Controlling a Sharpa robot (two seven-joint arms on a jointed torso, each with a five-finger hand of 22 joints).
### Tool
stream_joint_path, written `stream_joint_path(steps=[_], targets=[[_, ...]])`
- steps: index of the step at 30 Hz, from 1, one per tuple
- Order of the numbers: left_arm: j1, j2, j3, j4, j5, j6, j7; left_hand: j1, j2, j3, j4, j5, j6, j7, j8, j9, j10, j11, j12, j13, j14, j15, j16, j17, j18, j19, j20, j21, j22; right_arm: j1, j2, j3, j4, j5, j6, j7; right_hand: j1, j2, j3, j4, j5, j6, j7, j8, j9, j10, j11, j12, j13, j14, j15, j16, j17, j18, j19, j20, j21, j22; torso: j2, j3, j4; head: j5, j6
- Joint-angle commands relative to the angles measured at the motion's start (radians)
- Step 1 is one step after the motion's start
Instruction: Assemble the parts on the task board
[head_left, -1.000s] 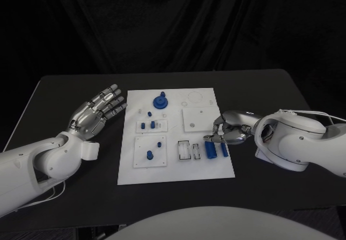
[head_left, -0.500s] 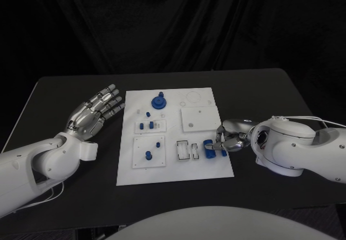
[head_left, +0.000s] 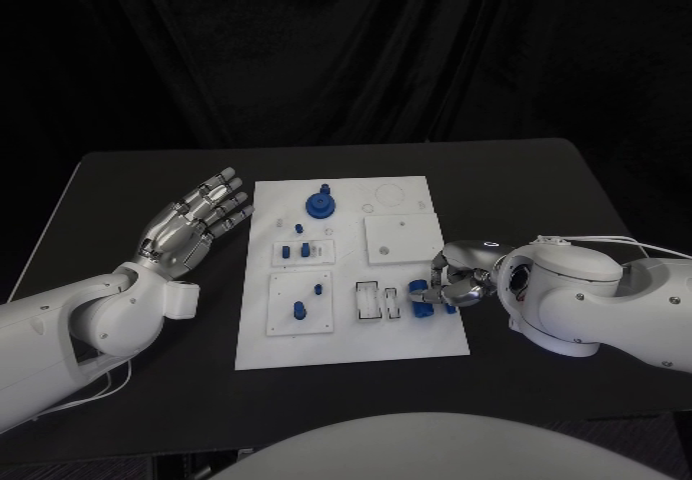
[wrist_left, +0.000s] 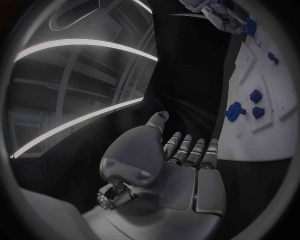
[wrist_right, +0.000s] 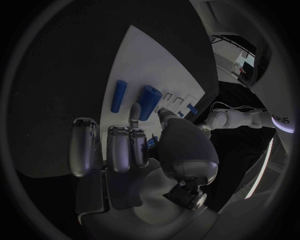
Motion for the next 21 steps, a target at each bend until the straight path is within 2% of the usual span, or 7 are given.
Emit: stream_joint_path(steps=[1,3,8,10,14,18,21], targets=[[-0.002,0.003,0.001,-0.002,-0.009,0.015,0.008,-0.001,0.003,0.006,0.001,0.004,0.003,0.003,0.003,0.001,0.005,0.001,0.001,0.001,0.002,0.004,0.002,0.001,-0.017,0.006,0.002,0.003,-0.001,-0.003,0.005,0.0,-0.003,-0.018,-0.002,-0.021,-0.01,-0.001,-0.004,0.001,-0.008,-0.005,0.002,-0.02,-0.01,0.104,-0.003,0.003,0.263,0.079,-0.005,-0.006,0.127,-0.01,0.046,-0.007,-0.007,0.205,0.0,-0.0004,0.0005,0.003,0.0],[-0.002,0.004,0.001,-0.003,-0.009,0.017,0.007,-0.001,0.003,0.007,0.001,0.004,0.001,0.003,0.002,0.0,0.005,0.002,0.001,0.001,0.002,0.004,0.002,0.001,-0.017,0.006,0.002,0.003,-0.001,-0.003,0.01,0.0,-0.006,-0.019,0.0,-0.019,-0.012,0.003,-0.004,0.001,-0.02,-0.002,0.005,-0.038,-0.018,0.104,-0.001,0.003,0.263,0.079,-0.003,-0.007,0.126,-0.01,0.046,-0.005,-0.007,0.205,0.0,-0.0002,-0.0007,0.004,0.0],[-0.002,0.007,0.001,-0.006,-0.009,0.02,0.005,-0.001,0.003,0.007,0.001,0.004,0.001,0.003,0.002,0.0,0.005,0.002,0.001,0.001,0.002,0.004,0.002,0.001,-0.017,0.006,0.002,0.003,-0.001,-0.009,0.022,0.0,-0.018,-0.019,0.018,-0.025,-0.016,0.002,-0.008,0.002,-0.031,0.005,0.007,-0.053,-0.025,0.104,0.001,0.003,0.263,0.078,-0.001,-0.009,0.122,-0.009,0.044,-0.003,-0.01,0.203,0.0,-0.0011,0.0,0.005,0.0],[-0.002,0.007,0.001,-0.006,-0.009,0.021,0.004,-0.001,0.003,0.007,0.001,0.004,0.001,0.003,0.002,0.0,0.005,0.002,0.001,0.001,0.002,0.004,0.002,0.001,-0.017,0.006,0.002,0.003,-0.001,-0.012,0.027,0.0,-0.025,-0.019,0.028,-0.03,-0.041,0.006,-0.015,0.003,-0.023,0.014,0.009,-0.071,-0.034,0.104,0.003,0.003,0.263,0.078,0.0,-0.011,0.117,-0.008,0.042,-0.001,-0.014,0.202,0.0,-0.0008,0.0003,0.005,0.0],[-0.002,0.007,0.001,-0.006,-0.009,0.023,0.002,-0.001,0.003,0.007,0.001,0.004,0.001,0.003,0.002,0.0,0.005,0.002,0.001,0.001,0.002,0.004,0.002,0.001,-0.017,0.006,0.002,0.003,-0.001,-0.018,0.038,0.0,-0.037,-0.019,0.043,-0.033,-0.042,0.006,-0.015,0.003,-0.022,0.015,0.01,-0.073,-0.034,0.104,0.003,0.003,0.263,0.077,0.0,-0.013,0.113,-0.007,0.041,-0.001,-0.017,0.201,0.0,0.0005,-0.0007,0.009,0.0],[-0.002,0.007,0.001,-0.007,-0.009,0.025,-0.002,-0.002,0.003,0.007,0.001,0.003,0.0,0.005,0.002,0.0,0.004,0.004,0.001,0.001,0.001,0.005,0.002,0.0,-0.017,0.006,0.002,0.003,-0.001,-0.026,0.048,0.0,-0.051,-0.025,0.048,-0.035,-0.044,0.008,-0.014,0.002,-0.017,0.018,0.01,-0.079,-0.037,0.104,0.003,0.003,0.263,0.076,0.001,-0.015,0.108,-0.006,0.04,-0.001,-0.02,0.2,0.001,-0.0006,0.0,0.009,0.0],[-0.003,0.007,0.001,-0.007,-0.009,0.028,-0.006,-0.003,0.003,0.008,0.001,0.003,0.002,0.006,0.002,0.0,0.004,0.006,0.002,0.001,0.001,0.005,0.002,0.0,-0.017,0.006,0.002,0.003,-0.001,-0.028,0.055,0.0,-0.062,-0.03,0.057,-0.036,-0.028,0.008,-0.008,-0.001,0.017,0.029,0.01,-0.097,-0.044,0.104,0.004,0.003,0.263,0.076,0.001,-0.016,0.107,-0.006,0.038,0.001,-0.022,0.199,0.0,-0.0006,-0.0004,0.012,0.0]])
